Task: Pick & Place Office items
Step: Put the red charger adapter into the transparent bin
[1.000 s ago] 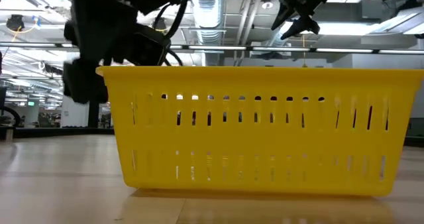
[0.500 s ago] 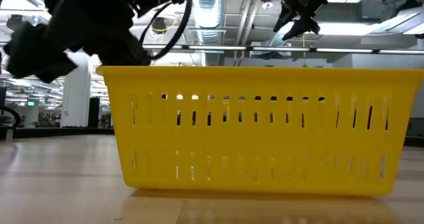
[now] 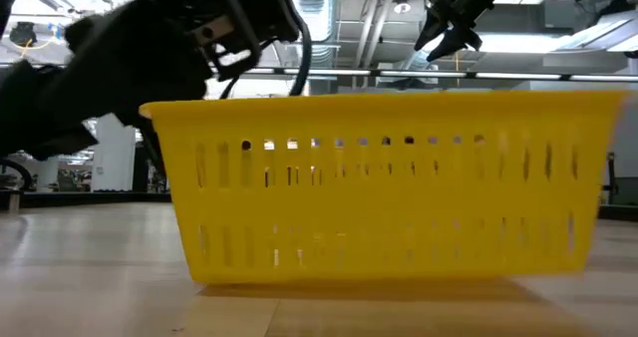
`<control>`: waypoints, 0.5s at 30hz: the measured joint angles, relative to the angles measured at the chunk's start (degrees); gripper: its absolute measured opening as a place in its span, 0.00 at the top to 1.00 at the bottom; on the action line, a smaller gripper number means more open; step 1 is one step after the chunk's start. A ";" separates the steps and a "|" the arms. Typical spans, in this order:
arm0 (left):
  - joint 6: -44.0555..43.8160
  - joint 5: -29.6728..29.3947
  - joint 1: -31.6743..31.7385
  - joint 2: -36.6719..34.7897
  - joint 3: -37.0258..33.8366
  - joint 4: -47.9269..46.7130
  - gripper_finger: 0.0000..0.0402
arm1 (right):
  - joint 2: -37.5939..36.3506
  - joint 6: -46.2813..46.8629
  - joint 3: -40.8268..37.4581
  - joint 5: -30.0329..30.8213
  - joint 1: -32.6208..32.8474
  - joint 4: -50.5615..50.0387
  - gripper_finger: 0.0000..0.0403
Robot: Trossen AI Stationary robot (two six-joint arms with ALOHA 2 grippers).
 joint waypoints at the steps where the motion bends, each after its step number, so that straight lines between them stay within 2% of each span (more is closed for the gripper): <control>1: -0.15 0.05 -0.31 0.01 0.04 -0.46 0.46 | 0.00 -0.36 0.00 0.00 -0.11 0.00 0.46; 10: -4.75 -1.82 -3.09 0.01 0.11 -2.14 0.46 | 0.00 -2.60 0.00 -0.02 -0.17 0.94 0.46; 15: -6.65 -2.29 -3.08 0.01 0.14 1.32 0.46 | -0.02 -2.98 -0.01 -0.04 -0.26 1.20 0.46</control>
